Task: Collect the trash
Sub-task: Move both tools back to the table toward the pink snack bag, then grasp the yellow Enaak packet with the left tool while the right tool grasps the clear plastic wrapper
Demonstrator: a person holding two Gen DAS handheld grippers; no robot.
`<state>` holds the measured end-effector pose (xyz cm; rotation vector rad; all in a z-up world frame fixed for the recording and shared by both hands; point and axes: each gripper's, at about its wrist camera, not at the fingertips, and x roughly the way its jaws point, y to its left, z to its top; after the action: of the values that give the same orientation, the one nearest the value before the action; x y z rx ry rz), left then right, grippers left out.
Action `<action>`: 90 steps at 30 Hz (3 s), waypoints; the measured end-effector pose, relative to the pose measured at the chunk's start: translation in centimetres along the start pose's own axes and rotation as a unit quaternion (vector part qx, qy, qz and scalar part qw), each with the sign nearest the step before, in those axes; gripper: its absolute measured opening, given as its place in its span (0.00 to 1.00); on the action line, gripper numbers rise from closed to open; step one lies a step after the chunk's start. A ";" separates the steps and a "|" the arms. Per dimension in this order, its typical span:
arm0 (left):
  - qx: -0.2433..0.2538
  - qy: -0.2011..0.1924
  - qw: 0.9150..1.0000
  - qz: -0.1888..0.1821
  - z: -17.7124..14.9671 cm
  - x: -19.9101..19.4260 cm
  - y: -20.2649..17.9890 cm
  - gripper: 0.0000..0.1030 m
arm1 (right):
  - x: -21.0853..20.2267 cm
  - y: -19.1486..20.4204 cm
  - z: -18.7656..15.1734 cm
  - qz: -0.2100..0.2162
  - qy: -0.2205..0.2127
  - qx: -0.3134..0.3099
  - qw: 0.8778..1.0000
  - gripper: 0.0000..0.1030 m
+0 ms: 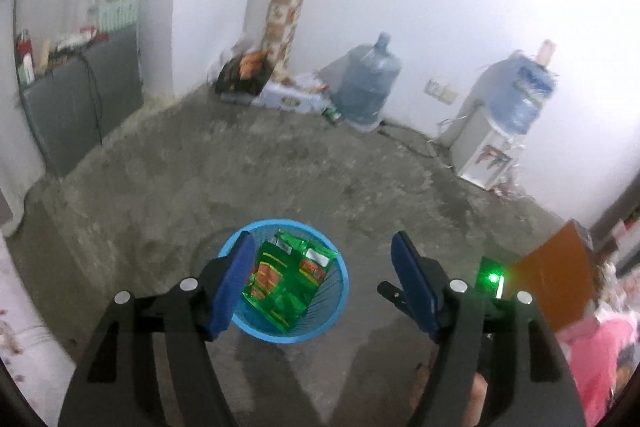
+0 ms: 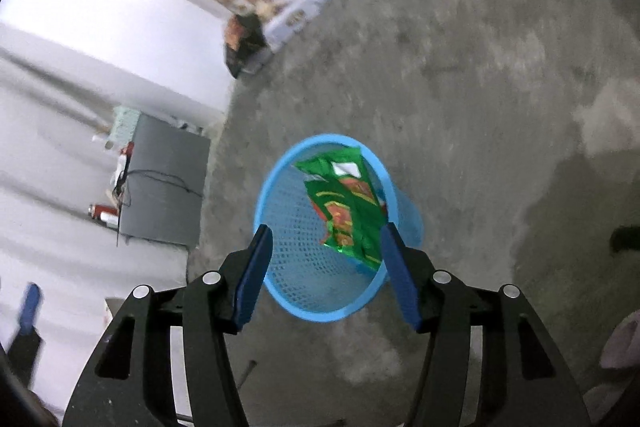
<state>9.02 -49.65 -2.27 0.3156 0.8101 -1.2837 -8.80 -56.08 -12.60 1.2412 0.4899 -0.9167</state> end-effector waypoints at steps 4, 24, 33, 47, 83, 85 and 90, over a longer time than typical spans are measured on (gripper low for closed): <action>-0.011 -0.016 1.000 -0.014 -0.6 -7.7 1.2 0.68 | -3.7 4.6 -1.7 0.002 -0.039 -0.092 0.995 0.67; -0.305 -0.054 0.938 0.154 -17.3 -32.0 17.2 0.95 | -11.4 21.7 -15.8 -0.038 -0.107 -0.414 0.903 0.92; -0.339 -0.108 0.912 0.203 -22.9 -38.6 20.4 0.95 | -13.4 24.9 -21.2 0.034 -0.116 -0.510 0.852 0.92; -0.314 -0.175 0.914 0.188 -28.6 -42.2 22.5 0.95 | -12.3 27.8 -25.1 0.197 0.078 -0.460 0.862 0.91; -0.244 -0.029 0.939 0.241 -27.8 -32.6 24.2 0.22 | -1.6 32.5 -31.3 0.182 0.352 -0.389 0.832 0.59; -0.244 -0.031 0.939 0.239 -27.8 -32.7 24.2 0.20 | -2.1 33.0 -31.6 0.175 0.339 -0.409 0.829 0.62; -0.249 -0.051 0.940 0.230 -27.9 -33.5 23.9 0.15 | -3.2 34.3 -32.3 0.148 0.290 -0.464 0.824 0.74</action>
<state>19.29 -1.02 -3.87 0.0216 0.8785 -0.6233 22.01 -22.83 0.62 0.6130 1.0394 0.0573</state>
